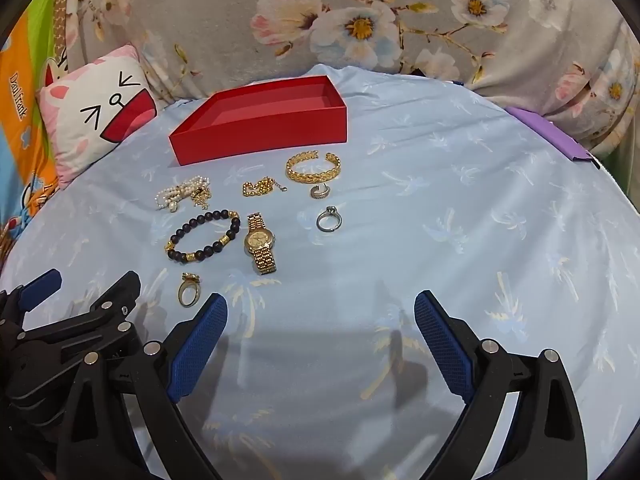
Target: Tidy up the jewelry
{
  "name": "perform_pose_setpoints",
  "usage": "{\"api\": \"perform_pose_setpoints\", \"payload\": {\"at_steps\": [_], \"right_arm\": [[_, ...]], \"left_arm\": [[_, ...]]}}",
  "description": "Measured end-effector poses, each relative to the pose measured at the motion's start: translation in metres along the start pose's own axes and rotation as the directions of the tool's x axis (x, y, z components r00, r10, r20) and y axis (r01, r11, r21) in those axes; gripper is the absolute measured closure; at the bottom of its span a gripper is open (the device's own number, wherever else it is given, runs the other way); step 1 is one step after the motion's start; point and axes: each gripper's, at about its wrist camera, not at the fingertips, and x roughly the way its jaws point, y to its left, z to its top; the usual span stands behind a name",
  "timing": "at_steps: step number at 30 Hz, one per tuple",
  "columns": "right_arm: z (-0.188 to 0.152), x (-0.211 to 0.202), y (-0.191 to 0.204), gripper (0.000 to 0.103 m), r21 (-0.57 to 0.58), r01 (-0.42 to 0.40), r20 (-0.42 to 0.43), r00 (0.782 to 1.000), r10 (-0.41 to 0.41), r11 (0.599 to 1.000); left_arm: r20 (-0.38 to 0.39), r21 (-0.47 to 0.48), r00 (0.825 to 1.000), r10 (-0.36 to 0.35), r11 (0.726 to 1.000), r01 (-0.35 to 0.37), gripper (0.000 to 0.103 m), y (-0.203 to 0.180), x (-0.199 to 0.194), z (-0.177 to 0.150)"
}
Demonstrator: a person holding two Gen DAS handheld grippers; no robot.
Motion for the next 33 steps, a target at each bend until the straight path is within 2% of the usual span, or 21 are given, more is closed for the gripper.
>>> {"api": "perform_pose_setpoints", "payload": {"at_steps": [6,7,15,33], "right_arm": [[0.0001,-0.0021,-0.0006,0.010,-0.005,0.016,0.010,1.000,-0.016,1.000],[-0.0004,-0.0029,-0.0006,0.010,-0.004,0.021,0.010,1.000,-0.021,1.000],[0.0006,0.0009,0.0006,0.010,-0.003,0.018,-0.019,1.000,-0.018,1.000],[0.0010,0.0015,-0.0004,0.010,-0.004,0.023,-0.018,1.000,-0.023,1.000]], "left_arm": [[-0.018,-0.005,1.000,-0.015,1.000,0.015,0.005,-0.0024,0.0004,0.0018],[-0.027,-0.022,0.999,-0.036,0.999,0.035,0.005,0.0054,0.0040,0.0012],[-0.022,-0.020,0.999,-0.030,0.999,0.030,0.005,0.0032,0.0044,-0.0002],[-0.021,-0.022,0.999,-0.036,0.999,0.035,0.006,0.0030,0.0017,0.0002]]}}
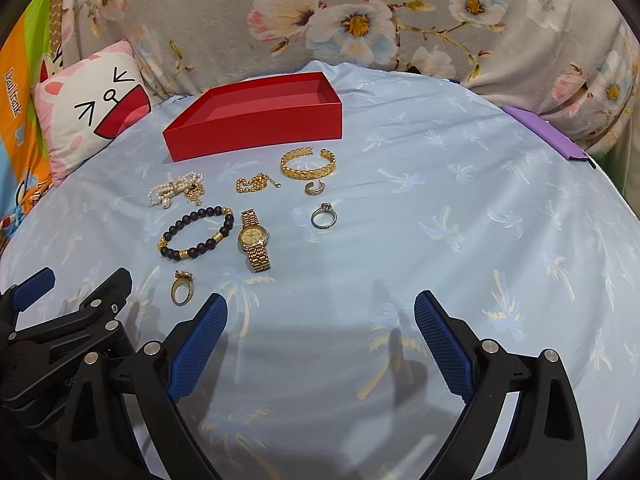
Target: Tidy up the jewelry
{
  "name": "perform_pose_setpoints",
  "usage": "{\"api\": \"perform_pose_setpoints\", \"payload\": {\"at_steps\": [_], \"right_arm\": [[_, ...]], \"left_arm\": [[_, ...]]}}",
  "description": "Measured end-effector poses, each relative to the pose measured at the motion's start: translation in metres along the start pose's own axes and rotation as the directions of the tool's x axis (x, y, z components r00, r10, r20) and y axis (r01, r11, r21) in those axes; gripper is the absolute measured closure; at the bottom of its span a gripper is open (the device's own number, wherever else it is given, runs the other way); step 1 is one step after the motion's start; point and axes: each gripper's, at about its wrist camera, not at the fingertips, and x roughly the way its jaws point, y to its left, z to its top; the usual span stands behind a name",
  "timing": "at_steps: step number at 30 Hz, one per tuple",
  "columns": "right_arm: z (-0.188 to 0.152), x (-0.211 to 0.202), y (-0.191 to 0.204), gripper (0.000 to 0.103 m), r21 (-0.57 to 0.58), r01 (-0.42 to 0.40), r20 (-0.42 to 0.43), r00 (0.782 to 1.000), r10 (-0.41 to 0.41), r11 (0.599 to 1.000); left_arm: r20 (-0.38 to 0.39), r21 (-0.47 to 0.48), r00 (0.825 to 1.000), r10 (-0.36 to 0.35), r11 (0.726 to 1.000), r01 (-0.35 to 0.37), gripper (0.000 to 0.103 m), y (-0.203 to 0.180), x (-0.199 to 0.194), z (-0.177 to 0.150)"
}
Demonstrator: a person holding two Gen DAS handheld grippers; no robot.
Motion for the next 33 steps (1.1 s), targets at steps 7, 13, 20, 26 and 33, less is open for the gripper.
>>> {"api": "perform_pose_setpoints", "payload": {"at_steps": [7,13,20,26,33], "right_arm": [[0.0003,0.0006,0.0004,0.010,-0.001,0.001,-0.002,1.000,-0.001,1.000],[-0.0002,0.0016,0.0007,0.010,-0.002,0.001,-0.004,1.000,-0.001,1.000],[-0.0004,0.0023,0.0006,0.010,-0.003,0.002,-0.007,1.000,-0.002,1.000],[-0.0018,0.0037,0.0001,0.010,-0.004,0.003,-0.009,1.000,-0.003,1.000],[-0.0005,0.0036,0.0003,0.010,-0.003,0.002,-0.009,1.000,-0.002,1.000]], "left_arm": [[0.000,0.000,1.000,0.002,1.000,-0.002,0.006,0.0010,-0.0002,-0.0001],[-0.001,0.000,1.000,0.001,1.000,-0.001,0.006,0.0022,-0.0019,-0.0003],[-0.001,0.000,1.000,-0.002,1.000,0.002,0.006,0.0019,0.0000,-0.0001],[0.000,-0.001,1.000,-0.001,1.000,0.001,0.007,0.0008,0.0001,0.0002],[0.005,-0.002,1.000,-0.002,1.000,0.002,0.007,0.0014,-0.0026,0.0001]]}}
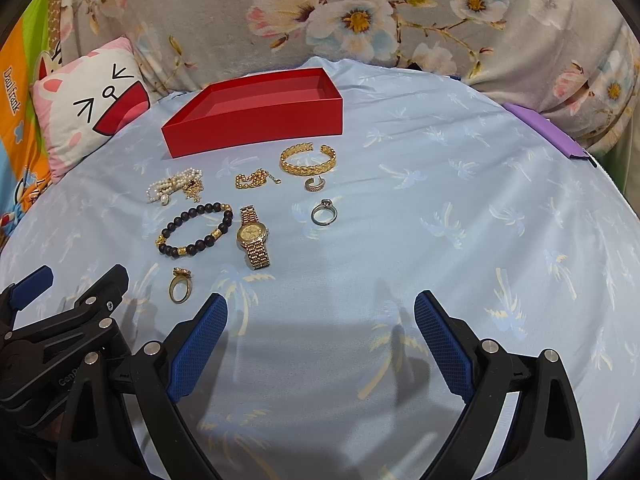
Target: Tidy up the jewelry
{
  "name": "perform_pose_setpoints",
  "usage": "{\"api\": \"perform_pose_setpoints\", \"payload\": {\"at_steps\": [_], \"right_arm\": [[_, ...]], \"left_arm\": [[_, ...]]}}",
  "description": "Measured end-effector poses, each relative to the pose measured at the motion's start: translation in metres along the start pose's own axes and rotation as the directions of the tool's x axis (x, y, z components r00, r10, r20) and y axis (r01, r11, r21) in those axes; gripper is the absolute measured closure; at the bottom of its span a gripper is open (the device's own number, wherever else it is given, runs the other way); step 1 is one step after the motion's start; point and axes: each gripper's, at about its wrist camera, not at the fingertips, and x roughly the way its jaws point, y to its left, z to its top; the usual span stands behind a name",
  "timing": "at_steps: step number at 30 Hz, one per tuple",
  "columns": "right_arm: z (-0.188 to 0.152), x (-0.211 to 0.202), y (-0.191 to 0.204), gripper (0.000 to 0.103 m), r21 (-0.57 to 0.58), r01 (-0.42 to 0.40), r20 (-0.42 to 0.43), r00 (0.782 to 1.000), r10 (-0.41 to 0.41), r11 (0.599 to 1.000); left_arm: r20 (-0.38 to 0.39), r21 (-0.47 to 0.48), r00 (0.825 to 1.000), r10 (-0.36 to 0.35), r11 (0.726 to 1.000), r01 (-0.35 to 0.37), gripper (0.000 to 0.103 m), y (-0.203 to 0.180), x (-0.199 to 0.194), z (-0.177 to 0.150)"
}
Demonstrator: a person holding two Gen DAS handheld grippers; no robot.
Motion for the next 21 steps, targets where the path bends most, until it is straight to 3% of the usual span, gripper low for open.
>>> {"api": "perform_pose_setpoints", "payload": {"at_steps": [21], "right_arm": [[-0.0015,0.0004,0.0003,0.010,-0.003,0.005,-0.002,1.000,-0.005,1.000]], "left_arm": [[-0.006,0.000,1.000,0.001,1.000,-0.001,0.007,-0.0001,0.0035,-0.0002]]}}
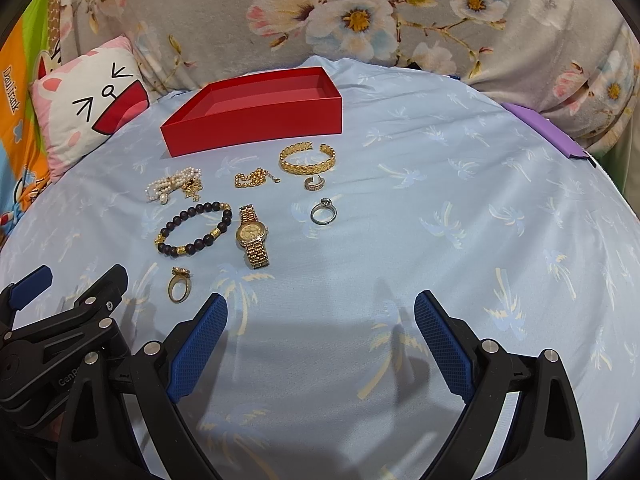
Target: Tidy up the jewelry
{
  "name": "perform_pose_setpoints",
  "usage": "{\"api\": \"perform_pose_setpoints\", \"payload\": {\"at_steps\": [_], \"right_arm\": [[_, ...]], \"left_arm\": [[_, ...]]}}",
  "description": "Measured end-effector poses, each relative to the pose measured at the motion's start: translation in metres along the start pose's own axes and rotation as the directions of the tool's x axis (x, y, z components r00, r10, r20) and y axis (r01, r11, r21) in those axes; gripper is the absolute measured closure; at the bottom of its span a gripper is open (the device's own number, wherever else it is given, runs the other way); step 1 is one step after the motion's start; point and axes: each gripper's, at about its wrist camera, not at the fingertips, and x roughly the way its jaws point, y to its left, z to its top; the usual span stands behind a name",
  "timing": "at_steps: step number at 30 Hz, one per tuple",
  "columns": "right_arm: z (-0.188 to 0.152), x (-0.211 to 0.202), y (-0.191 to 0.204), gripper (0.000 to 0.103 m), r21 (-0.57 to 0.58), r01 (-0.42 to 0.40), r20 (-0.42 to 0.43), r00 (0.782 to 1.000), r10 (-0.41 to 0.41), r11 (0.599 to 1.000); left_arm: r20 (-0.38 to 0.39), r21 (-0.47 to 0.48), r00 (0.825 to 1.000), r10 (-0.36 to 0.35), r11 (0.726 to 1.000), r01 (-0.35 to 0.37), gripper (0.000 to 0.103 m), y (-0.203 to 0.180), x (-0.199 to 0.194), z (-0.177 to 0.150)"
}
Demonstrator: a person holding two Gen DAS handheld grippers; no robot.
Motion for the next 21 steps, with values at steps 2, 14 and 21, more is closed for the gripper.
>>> {"api": "perform_pose_setpoints", "payload": {"at_steps": [2,14,21], "right_arm": [[0.001,0.000,0.000,0.010,0.000,-0.001,-0.002,1.000,0.001,1.000],[-0.004,-0.014,0.001,0.010,-0.013,-0.020,-0.052,0.998,0.019,1.000],[-0.003,-0.021,0.005,0.010,-0.022,-0.048,-0.069,0.997,0.047,0.999]], "left_arm": [[0.000,0.001,1.000,0.002,1.000,-0.002,0.007,0.000,0.000,0.000],[-0.040,0.011,0.999,-0.008,1.000,0.008,0.006,0.003,-0.013,-0.003],[-0.076,0.005,0.997,-0.024,1.000,0.024,0.006,0.008,-0.017,-0.004]]}}
